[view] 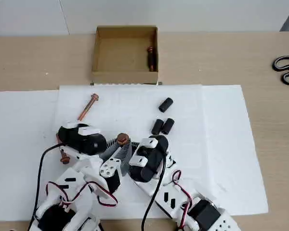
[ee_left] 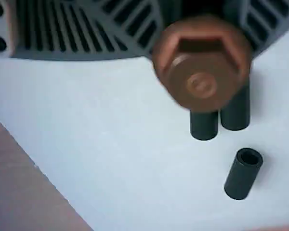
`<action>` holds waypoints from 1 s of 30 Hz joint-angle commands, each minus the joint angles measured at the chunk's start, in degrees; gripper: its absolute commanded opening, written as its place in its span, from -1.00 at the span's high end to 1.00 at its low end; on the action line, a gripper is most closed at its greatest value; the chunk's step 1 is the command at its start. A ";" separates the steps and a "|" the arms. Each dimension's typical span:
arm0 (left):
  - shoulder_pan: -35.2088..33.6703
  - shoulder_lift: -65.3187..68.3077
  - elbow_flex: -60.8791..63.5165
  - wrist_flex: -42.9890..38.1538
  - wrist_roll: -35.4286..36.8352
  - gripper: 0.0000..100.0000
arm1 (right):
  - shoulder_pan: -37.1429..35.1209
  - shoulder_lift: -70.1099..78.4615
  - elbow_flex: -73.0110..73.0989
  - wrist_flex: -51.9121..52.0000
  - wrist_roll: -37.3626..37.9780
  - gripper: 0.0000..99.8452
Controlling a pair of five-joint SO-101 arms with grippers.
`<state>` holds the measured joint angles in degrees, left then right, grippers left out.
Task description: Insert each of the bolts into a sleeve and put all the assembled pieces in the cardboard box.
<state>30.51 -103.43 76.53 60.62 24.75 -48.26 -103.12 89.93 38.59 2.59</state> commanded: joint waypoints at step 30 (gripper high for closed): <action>-14.68 -0.35 -14.81 8.53 -11.34 0.98 | 8.75 -0.40 -1.32 -1.36 0.53 1.00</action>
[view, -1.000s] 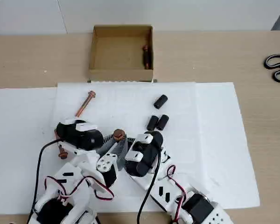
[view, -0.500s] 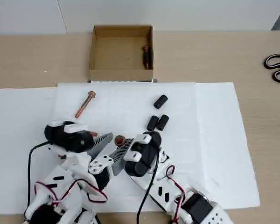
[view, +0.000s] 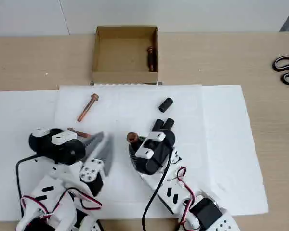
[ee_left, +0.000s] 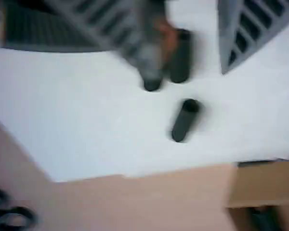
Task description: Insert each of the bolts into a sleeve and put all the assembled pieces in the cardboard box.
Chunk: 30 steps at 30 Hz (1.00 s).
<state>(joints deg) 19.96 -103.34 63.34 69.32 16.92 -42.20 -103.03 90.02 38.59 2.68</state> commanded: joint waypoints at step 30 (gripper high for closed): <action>-20.92 -0.70 29.49 -8.00 -13.45 0.99 | 20.26 46.55 -38.59 -4.97 -7.30 1.00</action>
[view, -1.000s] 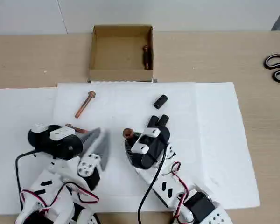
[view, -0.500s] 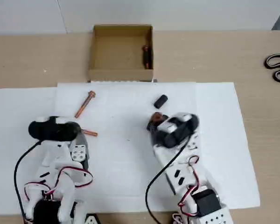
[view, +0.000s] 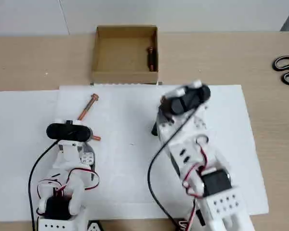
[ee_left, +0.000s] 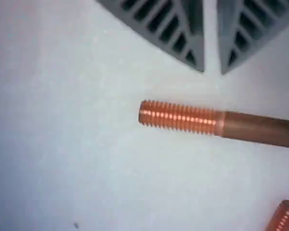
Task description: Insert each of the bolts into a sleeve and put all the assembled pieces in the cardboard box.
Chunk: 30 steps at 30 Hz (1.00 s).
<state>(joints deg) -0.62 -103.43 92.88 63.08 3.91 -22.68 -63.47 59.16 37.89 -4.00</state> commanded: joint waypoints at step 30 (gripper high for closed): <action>-0.35 -0.62 0.31 -2.02 -0.09 0.99 | 1.80 101.32 -96.26 -14.99 3.16 0.99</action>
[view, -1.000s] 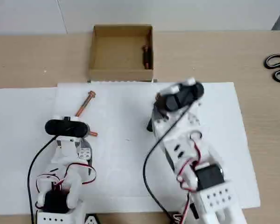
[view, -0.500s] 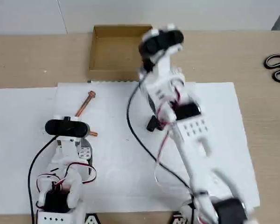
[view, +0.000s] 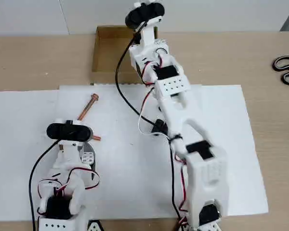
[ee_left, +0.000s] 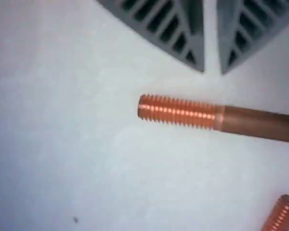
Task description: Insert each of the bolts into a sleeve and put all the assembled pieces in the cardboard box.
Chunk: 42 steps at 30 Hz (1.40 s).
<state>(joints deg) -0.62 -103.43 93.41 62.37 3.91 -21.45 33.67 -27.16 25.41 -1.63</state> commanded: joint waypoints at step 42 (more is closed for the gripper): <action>-0.35 -0.62 -0.22 -1.32 -0.09 0.99 | -0.66 21.76 -63.03 70.90 -11.16 0.54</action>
<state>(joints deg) -0.62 -103.43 93.41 62.37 3.91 -21.45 56.97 -87.65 95.56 -11.21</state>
